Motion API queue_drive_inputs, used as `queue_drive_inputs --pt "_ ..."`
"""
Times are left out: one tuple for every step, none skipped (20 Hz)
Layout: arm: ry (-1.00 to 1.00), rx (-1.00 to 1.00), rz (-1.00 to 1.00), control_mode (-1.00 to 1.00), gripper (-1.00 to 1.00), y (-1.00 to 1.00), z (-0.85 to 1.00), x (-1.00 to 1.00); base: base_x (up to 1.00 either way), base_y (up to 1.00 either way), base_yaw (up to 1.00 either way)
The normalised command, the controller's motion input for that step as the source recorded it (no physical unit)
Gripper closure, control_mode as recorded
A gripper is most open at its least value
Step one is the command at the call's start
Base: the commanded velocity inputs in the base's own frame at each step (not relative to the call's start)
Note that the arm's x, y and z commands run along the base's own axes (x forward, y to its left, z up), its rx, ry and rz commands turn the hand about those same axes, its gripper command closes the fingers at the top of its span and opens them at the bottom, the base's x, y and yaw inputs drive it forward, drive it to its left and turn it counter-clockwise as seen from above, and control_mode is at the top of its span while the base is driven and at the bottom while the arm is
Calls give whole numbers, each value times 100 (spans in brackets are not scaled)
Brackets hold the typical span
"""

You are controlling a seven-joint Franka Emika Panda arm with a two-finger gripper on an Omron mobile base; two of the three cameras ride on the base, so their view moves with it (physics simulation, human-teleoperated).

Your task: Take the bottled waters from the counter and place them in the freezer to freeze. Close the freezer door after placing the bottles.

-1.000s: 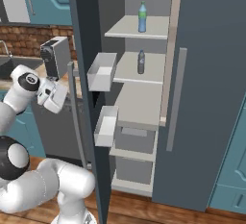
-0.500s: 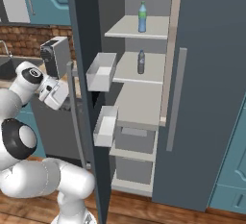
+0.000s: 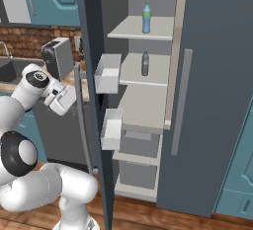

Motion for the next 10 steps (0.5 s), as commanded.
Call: queue_drive_inputs --pt "1 0 0 -100 -100 -58 10 -52 0 0 0" --pt "5 0 0 -100 -100 -59 12 -32 0 0 0" --pt "12 0 0 -100 -100 -59 8 0 0 0 0" --pt "17 0 0 -100 -100 -63 9 0 0 0 0" --pt "18 1 0 -100 -100 -66 11 3 0 0 0" --pt "17 3 1 -100 -100 -64 9 10 0 0 0" --pt "16 5 3 -100 -100 -64 8 10 0 0 0" --pt "16 9 7 -100 -100 -66 5 11 0 0 0" --pt "17 12 10 -100 -100 -66 6 13 0 0 0" --pt "18 14 12 -100 -100 -64 6 12 0 0 0"
